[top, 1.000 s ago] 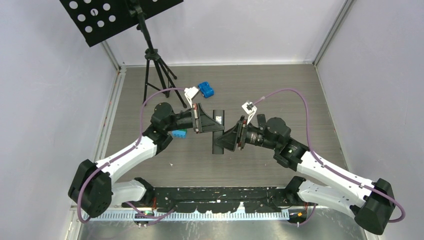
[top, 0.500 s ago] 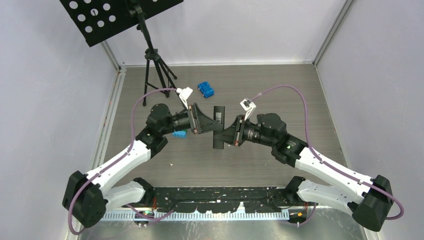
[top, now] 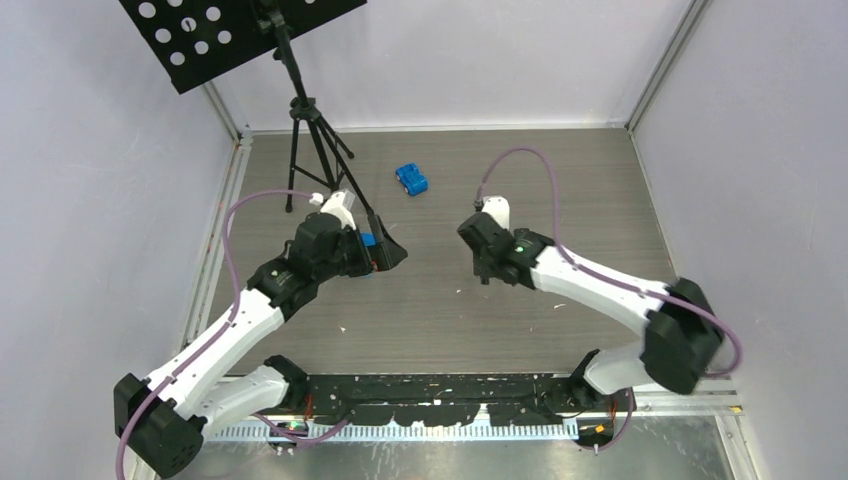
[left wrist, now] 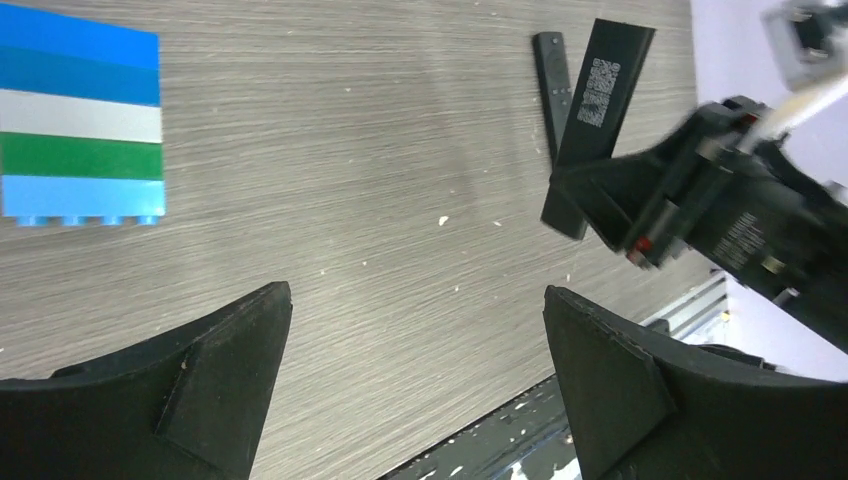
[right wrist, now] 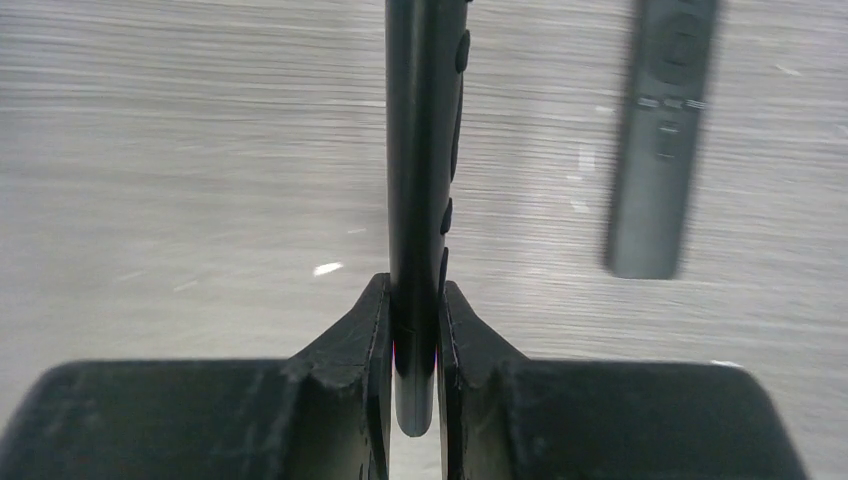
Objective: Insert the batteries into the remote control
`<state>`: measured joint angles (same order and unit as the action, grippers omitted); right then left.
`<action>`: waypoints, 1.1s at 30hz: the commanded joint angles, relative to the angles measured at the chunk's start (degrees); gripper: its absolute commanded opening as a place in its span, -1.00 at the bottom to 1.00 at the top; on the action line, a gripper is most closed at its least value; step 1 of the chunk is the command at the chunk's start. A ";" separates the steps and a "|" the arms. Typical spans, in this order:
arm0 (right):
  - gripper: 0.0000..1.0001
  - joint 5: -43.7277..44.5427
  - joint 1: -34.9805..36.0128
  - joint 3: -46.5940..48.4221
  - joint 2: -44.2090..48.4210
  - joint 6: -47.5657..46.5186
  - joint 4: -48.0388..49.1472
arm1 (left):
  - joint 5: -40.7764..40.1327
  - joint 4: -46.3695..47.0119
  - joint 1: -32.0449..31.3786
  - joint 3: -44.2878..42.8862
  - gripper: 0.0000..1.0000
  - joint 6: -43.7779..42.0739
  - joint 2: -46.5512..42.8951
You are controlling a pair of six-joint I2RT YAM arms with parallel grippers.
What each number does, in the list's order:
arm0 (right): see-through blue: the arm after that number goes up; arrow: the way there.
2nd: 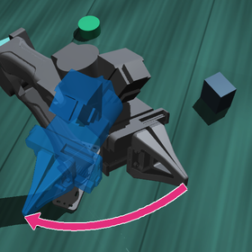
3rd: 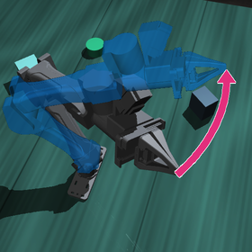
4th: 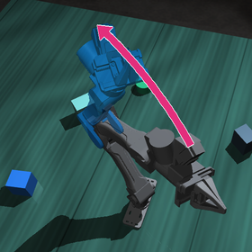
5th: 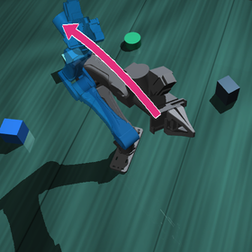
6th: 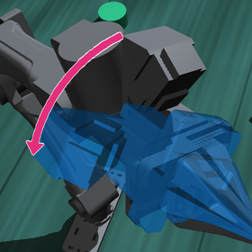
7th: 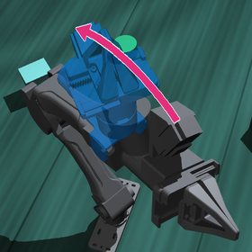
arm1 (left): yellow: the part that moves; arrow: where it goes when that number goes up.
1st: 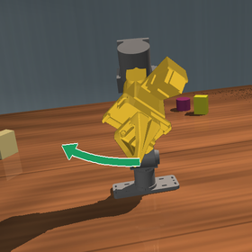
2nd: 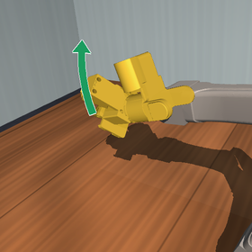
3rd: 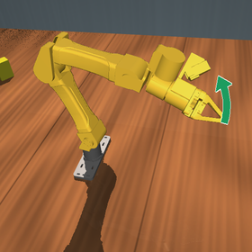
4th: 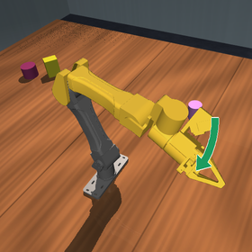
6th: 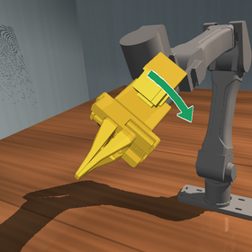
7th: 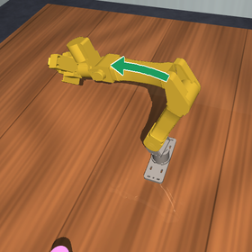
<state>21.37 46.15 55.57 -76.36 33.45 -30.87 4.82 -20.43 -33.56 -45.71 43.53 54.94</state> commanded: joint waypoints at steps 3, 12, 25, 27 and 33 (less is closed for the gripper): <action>-0.99 24.72 -1.71 7.54 -14.17 -1.18 -11.62 | -4.30 -5.24 0.14 -0.99 0.99 -4.06 -2.47; -0.99 26.66 -2.86 13.79 -29.98 -1.41 -12.42 | -4.21 -5.59 0.08 -1.11 0.99 -4.23 -1.56; 0.05 11.37 -3.13 11.80 -26.84 -3.65 -6.93 | -4.32 -9.31 0.18 -4.52 0.99 -5.30 1.42; 0.08 8.69 -3.17 11.06 -24.66 -3.74 -5.77 | -4.35 -10.51 0.12 -5.46 0.99 -5.76 1.64; 0.20 6.33 -3.28 6.78 -12.60 -3.32 -3.55 | -8.39 -15.44 0.14 -8.09 0.99 -8.20 -0.36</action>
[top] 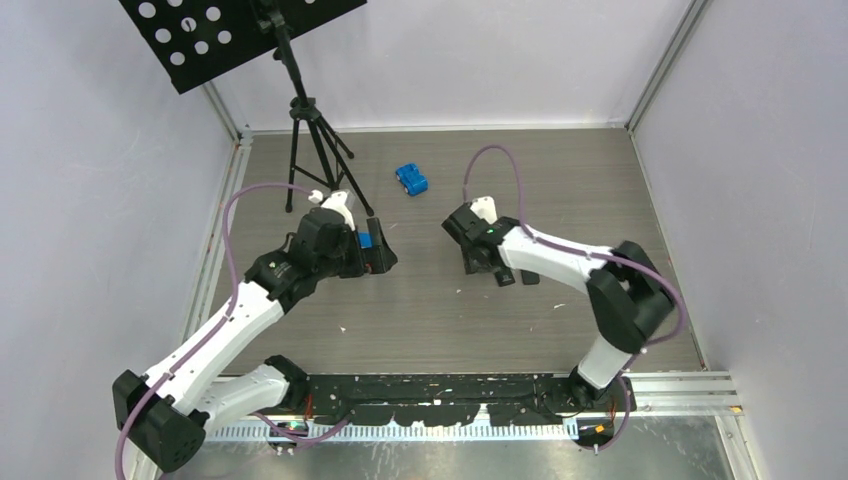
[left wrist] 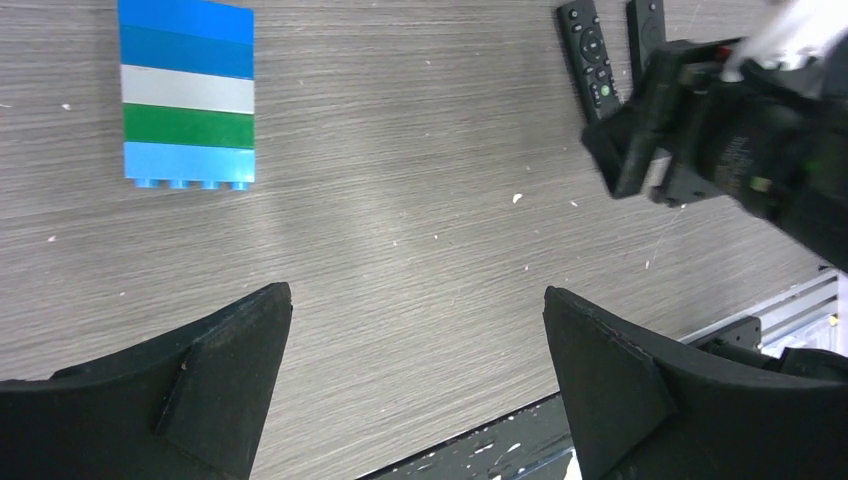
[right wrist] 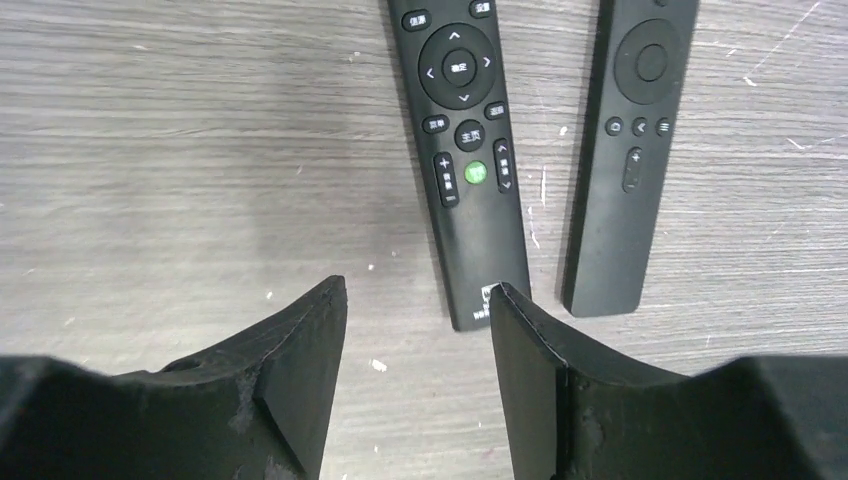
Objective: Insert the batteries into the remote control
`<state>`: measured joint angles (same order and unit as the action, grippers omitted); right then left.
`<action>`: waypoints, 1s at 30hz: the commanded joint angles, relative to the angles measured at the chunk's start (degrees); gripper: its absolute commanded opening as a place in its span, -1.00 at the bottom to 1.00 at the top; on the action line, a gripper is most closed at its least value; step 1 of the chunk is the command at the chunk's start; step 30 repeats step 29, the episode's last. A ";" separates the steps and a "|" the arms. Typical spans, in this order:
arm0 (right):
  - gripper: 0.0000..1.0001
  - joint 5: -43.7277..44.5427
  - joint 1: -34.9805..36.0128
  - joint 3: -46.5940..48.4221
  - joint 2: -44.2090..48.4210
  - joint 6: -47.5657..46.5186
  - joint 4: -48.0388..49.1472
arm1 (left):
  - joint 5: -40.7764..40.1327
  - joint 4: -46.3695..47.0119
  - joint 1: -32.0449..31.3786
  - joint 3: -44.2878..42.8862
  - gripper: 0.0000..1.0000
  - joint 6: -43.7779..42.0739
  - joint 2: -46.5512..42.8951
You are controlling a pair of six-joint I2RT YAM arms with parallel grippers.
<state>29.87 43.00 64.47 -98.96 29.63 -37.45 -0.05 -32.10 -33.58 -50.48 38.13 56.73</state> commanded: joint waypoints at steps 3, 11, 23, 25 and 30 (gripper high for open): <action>0.29 1.98 -0.11 -5.07 20.62 1.65 2.92 | -6.44 -6.60 0.10 -4.44 0.99 -4.17 -5.19; 0.63 20.72 -0.12 -13.26 55.84 1.75 3.72 | -16.93 -13.44 0.16 -6.67 0.99 -7.35 -16.56; 0.75 32.67 -0.12 -5.22 75.80 -2.28 -2.67 | -25.13 -18.46 0.17 -11.93 0.99 -13.13 -26.46; 0.76 32.96 -0.11 -5.14 76.16 -2.41 -2.56 | -25.27 -18.63 0.11 -12.18 0.99 -13.25 -26.41; 0.77 32.81 -0.16 -5.68 76.15 -1.65 -2.59 | -25.34 -18.44 0.10 -12.14 0.99 -13.26 -26.54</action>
